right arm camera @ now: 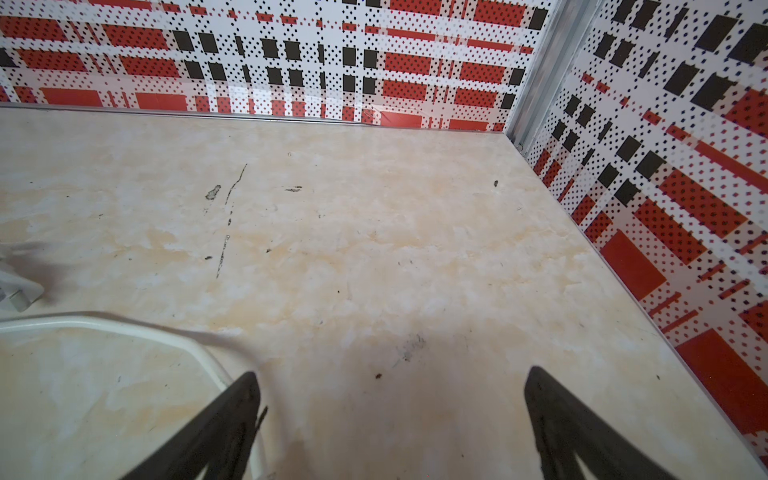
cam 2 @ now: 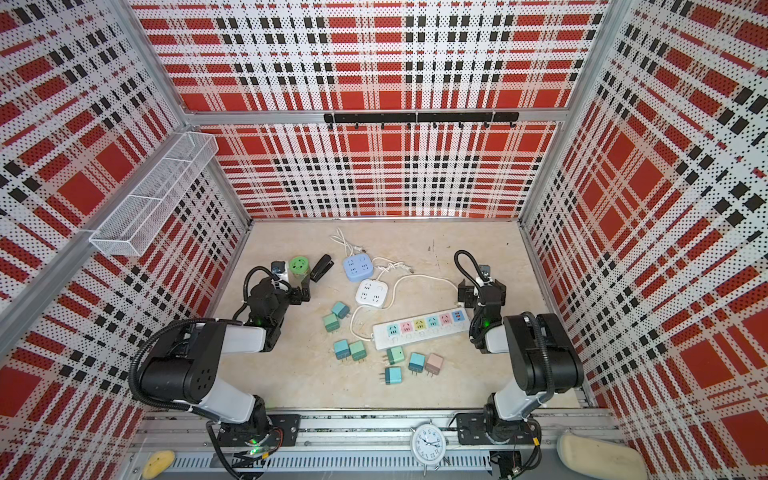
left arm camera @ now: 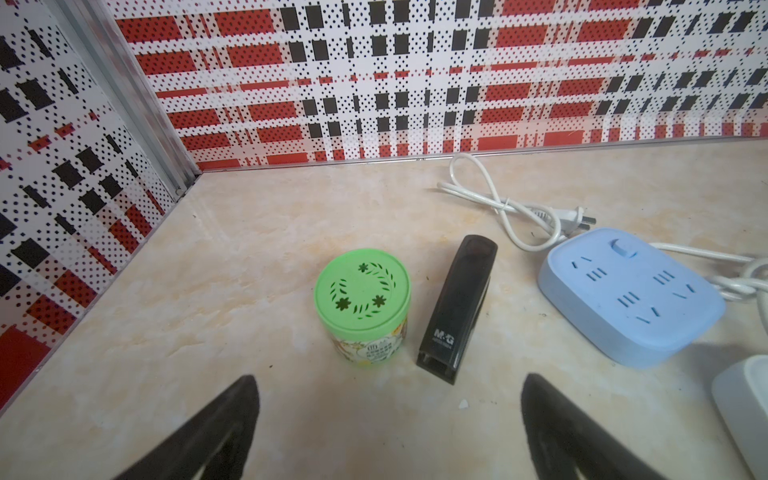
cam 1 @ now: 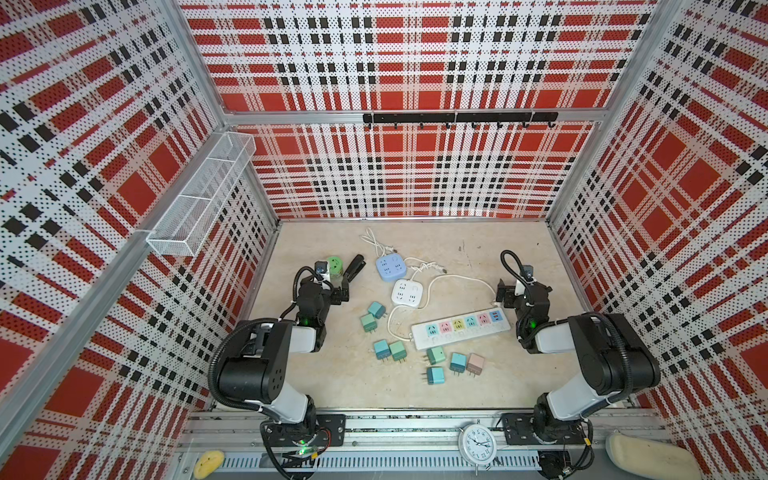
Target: Insert the plug
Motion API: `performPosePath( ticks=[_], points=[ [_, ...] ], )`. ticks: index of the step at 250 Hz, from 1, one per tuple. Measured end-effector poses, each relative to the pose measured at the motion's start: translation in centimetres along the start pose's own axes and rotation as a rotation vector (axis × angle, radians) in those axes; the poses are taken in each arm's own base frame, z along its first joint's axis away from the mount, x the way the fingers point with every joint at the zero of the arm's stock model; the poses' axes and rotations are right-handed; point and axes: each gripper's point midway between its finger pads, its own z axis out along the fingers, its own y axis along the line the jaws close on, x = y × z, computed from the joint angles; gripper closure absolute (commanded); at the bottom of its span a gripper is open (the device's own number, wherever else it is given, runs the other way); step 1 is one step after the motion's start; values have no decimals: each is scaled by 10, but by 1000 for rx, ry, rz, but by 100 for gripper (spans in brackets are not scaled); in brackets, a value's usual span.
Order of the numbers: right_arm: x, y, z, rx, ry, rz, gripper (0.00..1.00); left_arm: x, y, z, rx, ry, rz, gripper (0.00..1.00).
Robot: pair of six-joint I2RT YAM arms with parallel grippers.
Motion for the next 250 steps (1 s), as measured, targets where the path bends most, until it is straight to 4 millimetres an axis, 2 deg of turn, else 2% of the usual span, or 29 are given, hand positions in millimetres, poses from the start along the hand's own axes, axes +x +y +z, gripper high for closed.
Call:
performPosePath(
  ticks=[76,88,111,131,157,195,211,225,236,250],
  points=[
    [-1,2,-2,-13,30,-13,0,0,0,0,-3,0,2,1],
    [-9,1,-2,-14,40,-14,0,0,-1,0,-10,6,7,1],
    [-44,-2,1,1,3,1,0,0,-1,1,-45,68,30,1],
    [-63,-5,3,18,-18,16,0,-27,-2,0,-82,55,38,1],
    [-65,-10,1,41,17,41,0,-68,6,-12,-148,-12,-4,1],
    [-64,-18,-2,87,118,84,0,-92,21,-40,-220,-48,-137,1],
    [-75,-25,-2,133,165,117,0,-98,16,-50,-181,-40,-192,1],
    [-88,-28,-3,148,172,146,0,-110,4,-57,-101,-32,-233,1],
    [-99,-28,-4,141,156,165,0,-127,-6,-65,-50,-41,-269,1],
    [-103,-25,-9,118,155,182,0,-147,-15,-78,-12,-58,-331,1]
  ],
)
